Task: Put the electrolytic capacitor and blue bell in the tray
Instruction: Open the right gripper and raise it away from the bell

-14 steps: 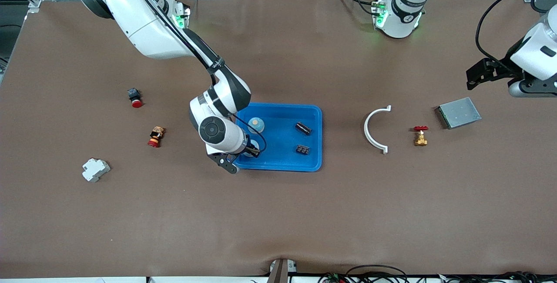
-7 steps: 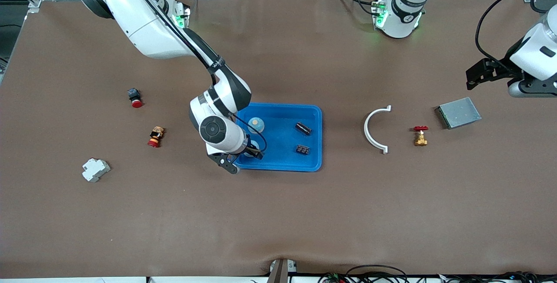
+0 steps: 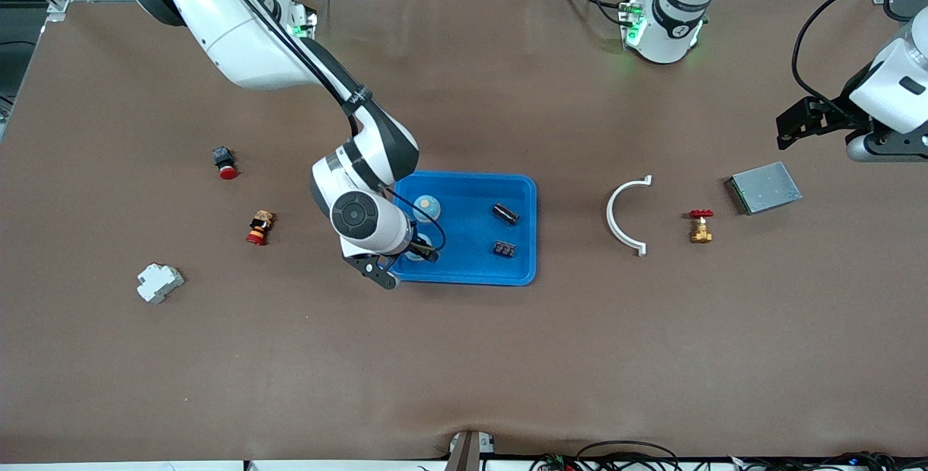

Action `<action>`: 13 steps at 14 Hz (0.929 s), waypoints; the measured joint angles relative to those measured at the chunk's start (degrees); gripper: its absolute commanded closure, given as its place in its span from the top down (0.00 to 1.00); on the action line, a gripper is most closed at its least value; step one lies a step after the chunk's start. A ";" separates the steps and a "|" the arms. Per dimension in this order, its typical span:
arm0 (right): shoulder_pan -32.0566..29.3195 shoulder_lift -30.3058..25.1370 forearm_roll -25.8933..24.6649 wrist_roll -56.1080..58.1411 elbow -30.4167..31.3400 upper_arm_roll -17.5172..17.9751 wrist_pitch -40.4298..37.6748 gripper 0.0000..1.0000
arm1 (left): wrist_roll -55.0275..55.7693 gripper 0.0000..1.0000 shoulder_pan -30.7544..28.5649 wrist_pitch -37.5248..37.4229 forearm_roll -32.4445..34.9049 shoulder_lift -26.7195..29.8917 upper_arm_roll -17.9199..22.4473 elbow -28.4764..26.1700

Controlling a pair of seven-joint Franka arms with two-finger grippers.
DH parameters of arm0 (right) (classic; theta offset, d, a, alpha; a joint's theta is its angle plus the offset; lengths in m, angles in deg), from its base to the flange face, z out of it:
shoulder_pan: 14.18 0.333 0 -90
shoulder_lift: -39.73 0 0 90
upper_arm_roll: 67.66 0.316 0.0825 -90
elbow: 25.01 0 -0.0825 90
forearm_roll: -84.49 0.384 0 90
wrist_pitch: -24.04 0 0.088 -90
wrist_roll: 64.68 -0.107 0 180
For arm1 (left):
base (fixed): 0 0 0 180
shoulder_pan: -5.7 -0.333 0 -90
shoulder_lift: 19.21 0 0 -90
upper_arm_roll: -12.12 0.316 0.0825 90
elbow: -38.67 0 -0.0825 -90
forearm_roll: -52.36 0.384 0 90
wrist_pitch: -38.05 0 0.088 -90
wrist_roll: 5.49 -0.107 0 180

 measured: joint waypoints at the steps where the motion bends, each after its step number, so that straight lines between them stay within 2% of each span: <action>1: 0.02 -1.50 -0.01 0.16 -0.46 0.07 -2.16 1.00 | 0.00 1.00 0.00 0.00 0.00 0.03 0.00 -0.02; 6: -0.80 -12.38 0.12 4.26 -1.12 -0.27 -16.76 1.00 | 0.00 1.00 0.00 0.00 0.00 0.24 0.00 -0.14; 9: -4.75 -18.38 2.77 10.20 -1.10 -0.47 -25.85 1.00 | 0.00 1.00 0.00 0.00 0.00 0.37 0.00 -0.17; 13: -9.90 -24.81 3.37 18.81 -0.92 -0.56 -35.80 1.00 | 0.00 1.00 0.00 0.00 0.00 0.39 -0.01 -0.28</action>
